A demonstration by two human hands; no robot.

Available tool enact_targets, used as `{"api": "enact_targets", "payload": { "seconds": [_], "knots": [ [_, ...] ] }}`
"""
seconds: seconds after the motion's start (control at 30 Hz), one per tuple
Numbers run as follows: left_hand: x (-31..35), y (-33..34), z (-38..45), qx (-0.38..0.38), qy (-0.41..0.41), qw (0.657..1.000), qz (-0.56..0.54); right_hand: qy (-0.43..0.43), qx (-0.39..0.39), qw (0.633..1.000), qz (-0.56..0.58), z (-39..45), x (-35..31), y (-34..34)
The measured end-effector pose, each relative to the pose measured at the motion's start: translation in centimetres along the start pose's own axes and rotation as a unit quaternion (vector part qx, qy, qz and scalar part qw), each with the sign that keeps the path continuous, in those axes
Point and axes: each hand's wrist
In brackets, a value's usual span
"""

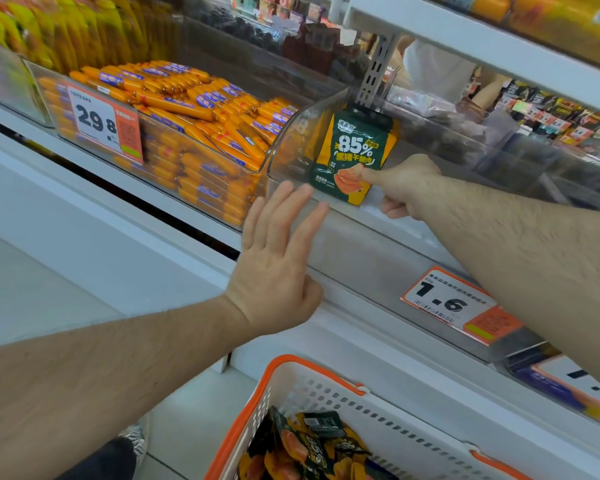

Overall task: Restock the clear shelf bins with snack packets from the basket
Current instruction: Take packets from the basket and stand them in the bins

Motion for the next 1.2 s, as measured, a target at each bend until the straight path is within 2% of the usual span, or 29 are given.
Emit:
{"api": "enact_targets", "payload": {
  "seconds": [0.1, 0.17, 0.27, 0.3, 0.33, 0.4, 0.43, 0.5, 0.53, 0.57, 0.63, 0.73, 0.8, 0.83, 0.87, 0.93, 1.0, 1.1, 1.2],
  "knots": [
    [-0.8, -1.0, -2.5, -0.028, -0.076, 0.996, -0.027, -0.033, 0.032, 0.996, -0.073, -2.3, -0.3, -1.0],
    [-0.6, -1.8, -3.5, -0.049, -0.189, 0.980, -0.041, -0.078, 0.086, 0.986, -0.119, -3.7, -0.6, -1.5],
    [-0.1, -2.6, -4.5, -0.083, -0.431, 0.896, -0.063, -0.157, 0.170, 0.962, -0.143, -6.4, -0.8, -1.9],
    [-0.1, -2.8, -4.6, -0.086, -0.477, 0.872, -0.063, -0.186, 0.189, 0.953, -0.145, -7.3, -0.7, -2.0],
    [0.0, -3.0, -4.7, -0.084, -0.496, 0.862, -0.060, -0.220, 0.206, 0.943, -0.145, -8.4, -0.5, -2.0],
    [0.5, -2.9, -4.9, -0.074, -0.450, 0.888, -0.057, -0.327, 0.240, 0.906, -0.122, -10.6, 0.4, -1.6],
    [1.0, -2.9, -4.9, -0.078, -0.399, 0.911, -0.064, -0.415, 0.258, 0.868, -0.087, -11.6, 1.0, -1.1],
    [2.4, -2.6, -4.8, -0.115, -0.300, 0.943, -0.091, -0.585, 0.265, 0.767, -0.018, -13.1, 2.6, 0.3],
    [3.3, -2.5, -4.9, -0.140, -0.263, 0.949, -0.104, -0.637, 0.249, 0.729, 0.008, -13.5, 3.7, 1.1],
    [4.1, -2.2, -5.2, -0.166, -0.234, 0.951, -0.114, -0.662, 0.227, 0.714, 0.023, -13.9, 5.0, 1.9],
    [5.4, -1.7, -6.3, -0.229, -0.201, 0.944, -0.129, -0.648, 0.189, 0.736, 0.048, -14.8, 8.0, 3.7],
    [6.4, -1.0, -8.4, -0.344, -0.193, 0.905, -0.159, -0.536, 0.121, 0.834, 0.053, -15.7, 14.1, 7.1],
    [6.8, -0.9, -9.4, -0.409, -0.178, 0.875, -0.187, -0.419, 0.038, 0.906, -0.038, -16.1, 18.8, 9.3],
    [7.0, -1.0, -9.8, -0.434, -0.170, 0.862, -0.198, -0.360, -0.028, 0.926, -0.106, -16.2, 21.2, 10.2],
    [7.0, -1.0, -9.9, -0.451, -0.164, 0.853, -0.206, -0.305, -0.103, 0.931, -0.173, -16.2, 23.4, 11.0],
    [7.1, -1.0, -10.0, -0.462, -0.160, 0.844, -0.221, -0.205, -0.234, 0.910, -0.274, -16.2, 27.1, 12.6],
    [7.1, -0.9, -10.0, -0.462, -0.169, 0.837, -0.240, -0.136, -0.299, 0.883, -0.336, -16.4, 29.5, 14.3],
    [6.7, -0.8, -9.9, -0.462, -0.185, 0.827, -0.260, -0.078, -0.291, 0.878, -0.371, -16.5, 31.4, 16.5],
    [6.3, -0.7, -10.2, -0.461, -0.184, 0.829, -0.257, -0.083, -0.242, 0.882, -0.396, -16.6, 32.0, 17.2]
  ]
}}
Point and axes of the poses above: each hand's wrist, its own z-axis towards the middle knuckle, its own y-axis out of the palm, x = y × z, and after that the axes turned 11 degrees about y, right-handed
